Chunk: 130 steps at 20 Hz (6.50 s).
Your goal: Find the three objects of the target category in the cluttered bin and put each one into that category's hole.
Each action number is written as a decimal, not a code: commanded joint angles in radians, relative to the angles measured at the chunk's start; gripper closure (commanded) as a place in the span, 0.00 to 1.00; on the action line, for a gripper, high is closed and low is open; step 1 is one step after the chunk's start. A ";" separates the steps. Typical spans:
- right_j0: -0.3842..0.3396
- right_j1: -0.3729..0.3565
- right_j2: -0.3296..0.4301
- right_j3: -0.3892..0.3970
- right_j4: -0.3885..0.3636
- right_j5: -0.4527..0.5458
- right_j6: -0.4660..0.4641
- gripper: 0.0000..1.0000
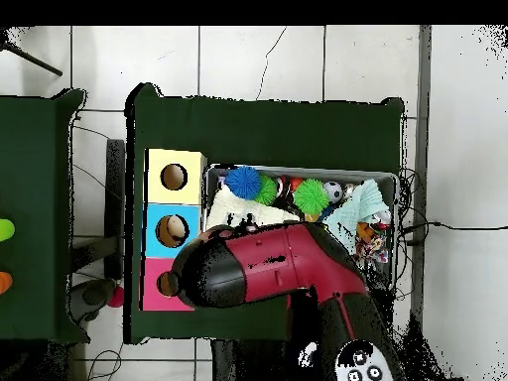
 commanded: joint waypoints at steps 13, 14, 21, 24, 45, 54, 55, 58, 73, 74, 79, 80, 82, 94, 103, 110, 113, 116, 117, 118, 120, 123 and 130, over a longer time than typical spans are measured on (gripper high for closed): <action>0.118 -0.014 -0.117 0.172 0.100 -0.147 0.246 1.00; 0.124 -0.016 -0.118 0.182 0.112 -0.158 0.247 1.00; 0.173 -0.005 -0.157 0.212 0.166 -0.216 0.272 1.00; 0.194 -0.008 -0.172 0.232 0.195 -0.259 0.288 1.00; 0.362 0.035 -0.310 0.267 0.324 -0.383 0.314 1.00; 0.437 0.118 -0.369 0.281 0.345 -0.522 0.310 1.00; 0.442 0.127 -0.371 0.283 0.349 -0.539 0.310 1.00; 0.459 0.157 -0.386 0.288 0.358 -0.586 0.309 1.00; 0.489 0.129 -0.394 0.302 0.444 -0.565 0.269 1.00; 0.489 0.127 -0.398 0.300 0.446 -0.563 0.265 1.00; 0.492 0.122 -0.411 0.288 0.450 -0.536 0.244 1.00; 0.494 0.128 -0.419 0.283 0.442 -0.527 0.234 1.00; 0.494 0.128 -0.426 0.280 0.438 -0.517 0.227 1.00; 0.478 0.144 -0.409 0.310 0.458 -0.526 0.237 1.00; 0.482 0.145 -0.404 0.324 0.477 -0.533 0.237 1.00; 0.482 0.151 -0.392 0.338 0.493 -0.557 0.247 1.00; 0.475 0.151 -0.383 0.344 0.499 -0.559 0.245 1.00; 0.465 0.148 -0.367 0.356 0.512 -0.566 0.250 1.00; 0.454 0.149 -0.348 0.364 0.517 -0.572 0.249 1.00; 0.454 0.151 -0.345 0.365 0.520 -0.573 0.249 1.00; 0.449 0.152 -0.331 0.373 0.528 -0.585 0.253 1.00; 0.451 0.154 -0.327 0.379 0.535 -0.594 0.255 1.00; 0.443 0.157 -0.313 0.391 0.556 -0.607 0.263 1.00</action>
